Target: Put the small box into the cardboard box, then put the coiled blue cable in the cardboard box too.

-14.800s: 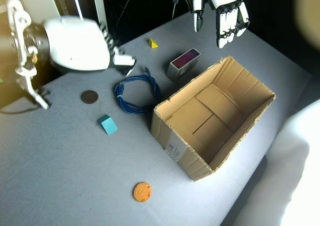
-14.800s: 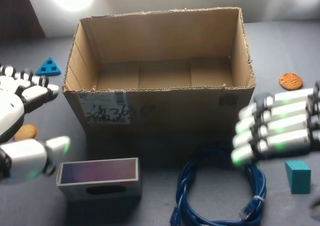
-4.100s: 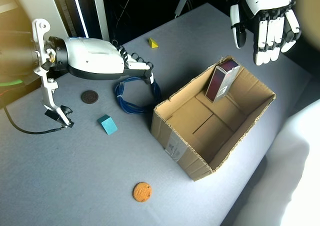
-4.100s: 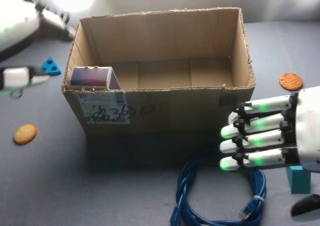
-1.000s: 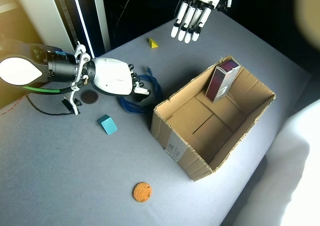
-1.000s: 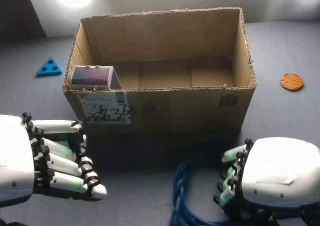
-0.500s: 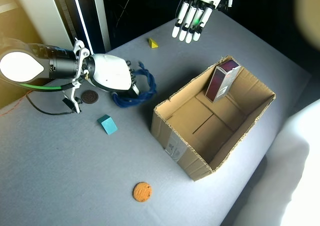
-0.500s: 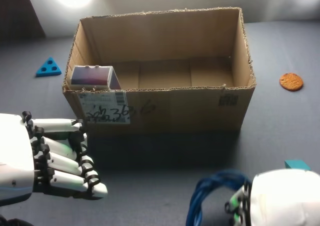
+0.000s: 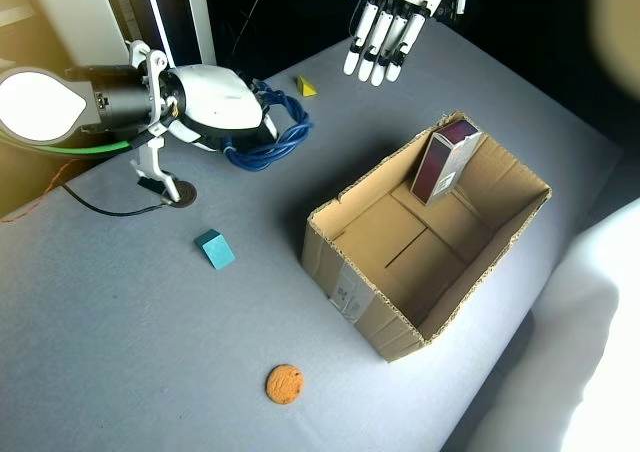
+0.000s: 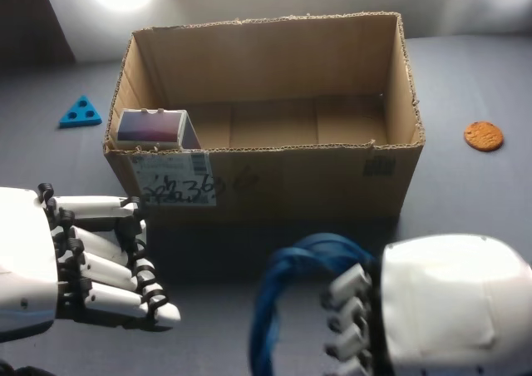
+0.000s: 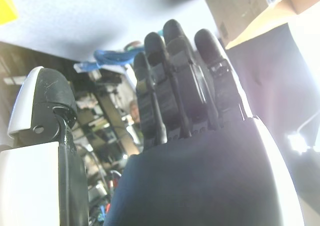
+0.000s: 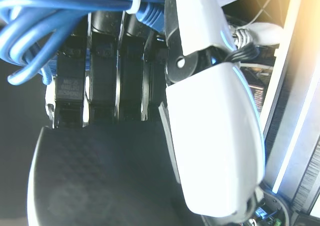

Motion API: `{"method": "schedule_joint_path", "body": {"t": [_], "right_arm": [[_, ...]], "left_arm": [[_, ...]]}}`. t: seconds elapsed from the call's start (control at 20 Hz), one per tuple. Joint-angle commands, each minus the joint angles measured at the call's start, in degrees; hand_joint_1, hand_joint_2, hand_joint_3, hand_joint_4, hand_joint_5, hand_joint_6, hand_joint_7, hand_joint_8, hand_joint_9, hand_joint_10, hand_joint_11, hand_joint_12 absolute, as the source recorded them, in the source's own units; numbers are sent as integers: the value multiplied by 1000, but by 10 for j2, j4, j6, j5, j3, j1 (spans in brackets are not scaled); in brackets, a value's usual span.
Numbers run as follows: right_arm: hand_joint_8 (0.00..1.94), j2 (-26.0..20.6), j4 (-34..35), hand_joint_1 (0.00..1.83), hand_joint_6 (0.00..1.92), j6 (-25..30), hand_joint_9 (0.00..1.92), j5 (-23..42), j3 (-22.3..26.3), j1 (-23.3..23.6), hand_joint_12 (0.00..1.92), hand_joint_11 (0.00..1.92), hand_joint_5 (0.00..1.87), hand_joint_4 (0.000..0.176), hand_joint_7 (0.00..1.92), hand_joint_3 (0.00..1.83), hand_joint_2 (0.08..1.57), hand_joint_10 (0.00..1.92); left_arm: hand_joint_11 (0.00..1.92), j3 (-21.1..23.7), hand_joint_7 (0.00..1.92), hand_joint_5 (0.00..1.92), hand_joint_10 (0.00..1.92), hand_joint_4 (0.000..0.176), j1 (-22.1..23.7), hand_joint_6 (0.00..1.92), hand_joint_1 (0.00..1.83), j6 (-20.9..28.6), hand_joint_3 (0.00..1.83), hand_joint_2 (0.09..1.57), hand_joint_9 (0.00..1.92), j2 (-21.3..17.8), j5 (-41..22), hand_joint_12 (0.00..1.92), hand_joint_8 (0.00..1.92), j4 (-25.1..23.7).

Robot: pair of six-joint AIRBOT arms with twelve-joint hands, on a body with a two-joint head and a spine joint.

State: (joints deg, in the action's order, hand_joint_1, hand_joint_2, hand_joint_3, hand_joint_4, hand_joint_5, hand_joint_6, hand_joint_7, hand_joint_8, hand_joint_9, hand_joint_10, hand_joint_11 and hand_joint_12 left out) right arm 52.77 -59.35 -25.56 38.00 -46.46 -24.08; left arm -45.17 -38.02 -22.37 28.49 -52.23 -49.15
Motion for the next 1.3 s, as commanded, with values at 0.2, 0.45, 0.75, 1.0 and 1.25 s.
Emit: {"method": "schedule_joint_path", "body": {"t": [0.2, 0.45, 0.75, 1.0, 1.25], "right_arm": [[884, -1, 23, 1380, 948, -4, 972, 49, 3, 75, 1197, 690, 1024, 0, 988, 0, 1087, 1070], [872, 12, 60, 1382, 939, -12, 972, 36, -29, 114, 1172, 707, 1017, 0, 1015, 0, 1083, 1065], [806, 18, 101, 1387, 887, -15, 1021, 35, -71, 146, 1136, 770, 1049, 0, 1051, 0, 1066, 996], [835, 24, 145, 1388, 843, -39, 1041, 25, -99, 170, 1129, 772, 1064, 0, 1038, 0, 1062, 973], [817, 38, 175, 1389, 847, -39, 1056, 26, -138, 175, 1129, 801, 1066, 0, 1046, 0, 1058, 954]], "left_arm": [[0, 0, 618, 535, 1, 0, 6, 3, 761, 0, 4, 1159, 597, 0, -51, 1188, 0, 23], [5, 2, 610, 534, 3, 0, 8, 3, 756, 0, 2, 1156, 587, 0, -51, 1161, 2, 23], [0, 2, 633, 553, 12, 0, 8, 6, 751, 0, 1, 1153, 609, 0, -51, 1219, 7, 22], [14, 2, 645, 553, 18, 0, 8, 5, 771, 0, 0, 1148, 627, 0, -51, 1200, 10, 22], [0, 2, 647, 564, 7, 0, 9, 7, 760, 0, 0, 1146, 613, 1, -50, 1216, 3, 22]]}}
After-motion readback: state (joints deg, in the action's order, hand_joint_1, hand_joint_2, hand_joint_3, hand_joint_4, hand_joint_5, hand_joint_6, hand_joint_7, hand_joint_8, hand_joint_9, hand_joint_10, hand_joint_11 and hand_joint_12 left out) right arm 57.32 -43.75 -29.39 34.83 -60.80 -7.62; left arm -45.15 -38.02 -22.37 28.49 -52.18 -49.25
